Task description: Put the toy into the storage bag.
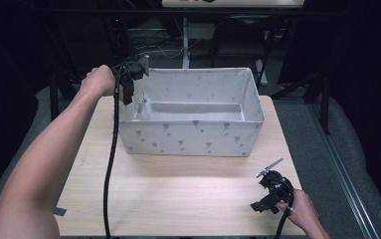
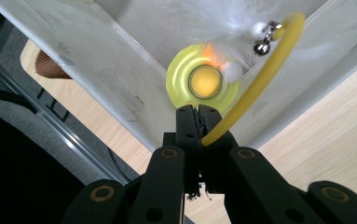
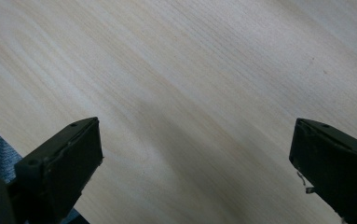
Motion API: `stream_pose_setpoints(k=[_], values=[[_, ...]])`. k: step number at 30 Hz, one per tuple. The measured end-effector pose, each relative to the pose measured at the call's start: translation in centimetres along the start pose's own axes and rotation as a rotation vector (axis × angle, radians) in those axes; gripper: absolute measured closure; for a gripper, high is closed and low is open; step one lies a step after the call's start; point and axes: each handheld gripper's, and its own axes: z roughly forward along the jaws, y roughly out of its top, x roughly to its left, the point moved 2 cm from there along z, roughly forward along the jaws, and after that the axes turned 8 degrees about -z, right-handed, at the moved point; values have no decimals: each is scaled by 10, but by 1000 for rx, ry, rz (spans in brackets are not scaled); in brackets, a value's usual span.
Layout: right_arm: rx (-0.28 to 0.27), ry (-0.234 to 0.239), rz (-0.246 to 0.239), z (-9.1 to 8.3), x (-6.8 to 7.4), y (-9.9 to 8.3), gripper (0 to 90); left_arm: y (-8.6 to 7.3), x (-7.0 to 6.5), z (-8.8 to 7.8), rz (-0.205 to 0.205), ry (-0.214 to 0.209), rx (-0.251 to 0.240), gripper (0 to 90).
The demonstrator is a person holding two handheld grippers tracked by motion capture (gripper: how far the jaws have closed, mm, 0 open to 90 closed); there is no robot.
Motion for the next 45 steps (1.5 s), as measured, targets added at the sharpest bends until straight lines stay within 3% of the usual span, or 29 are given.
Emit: stream_pose_setpoints(k=[20,29,36,40,45], values=[[10,3,-1,1,0,0,20,-14,2,43,-20,-35,58,879],[6,2,1,1,0,0,19,-20,7,44,-47,-41,60,877],[9,-1,-2,1,0,0,19,-22,9,42,-84,-46,19,864],[10,-2,-1,1,0,0,20,-23,10,31,-99,-38,-21,774],[10,-3,-1,1,1,0,19,-29,11,12,-113,-27,-67,521]])
